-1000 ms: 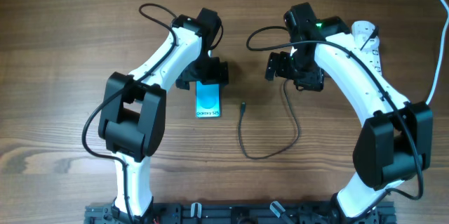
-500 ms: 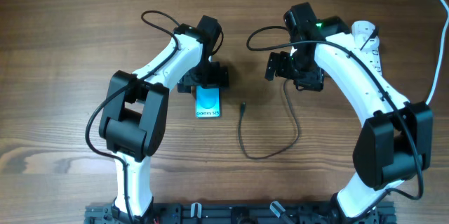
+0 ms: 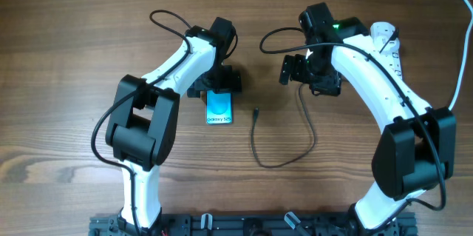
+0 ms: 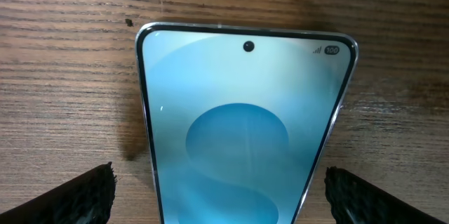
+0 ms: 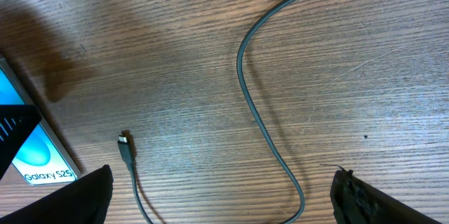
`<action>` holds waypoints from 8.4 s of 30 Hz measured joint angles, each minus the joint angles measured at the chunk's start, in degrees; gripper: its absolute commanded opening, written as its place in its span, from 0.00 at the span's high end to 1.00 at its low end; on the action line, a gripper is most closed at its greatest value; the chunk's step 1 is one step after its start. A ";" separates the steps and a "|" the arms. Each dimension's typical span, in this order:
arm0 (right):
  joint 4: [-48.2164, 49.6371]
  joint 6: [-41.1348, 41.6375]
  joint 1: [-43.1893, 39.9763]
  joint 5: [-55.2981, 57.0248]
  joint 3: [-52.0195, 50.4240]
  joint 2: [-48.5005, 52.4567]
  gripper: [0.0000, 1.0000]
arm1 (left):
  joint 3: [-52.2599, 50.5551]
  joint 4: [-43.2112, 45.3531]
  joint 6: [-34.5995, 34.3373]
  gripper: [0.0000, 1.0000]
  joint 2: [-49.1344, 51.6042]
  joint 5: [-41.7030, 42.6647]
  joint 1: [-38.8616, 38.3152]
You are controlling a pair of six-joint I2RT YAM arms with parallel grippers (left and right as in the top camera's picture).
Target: Plug charger to phone and switch on socket
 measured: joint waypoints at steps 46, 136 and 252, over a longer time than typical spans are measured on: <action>0.35 0.00 0.00 0.00 0.00 0.00 0.00 | -3.74 5.35 -1.27 0.00 -0.85 -2.60 -1.51; -8.66 -4.79 4.24 -11.13 1.86 -40.81 0.00 | 7.98 -7.98 -4.31 0.30 -1.09 82.62 12.28; 13.90 10.12 29.92 28.83 4.52 -16.98 0.73 | 7.98 -7.72 -11.82 0.26 -1.09 82.12 12.22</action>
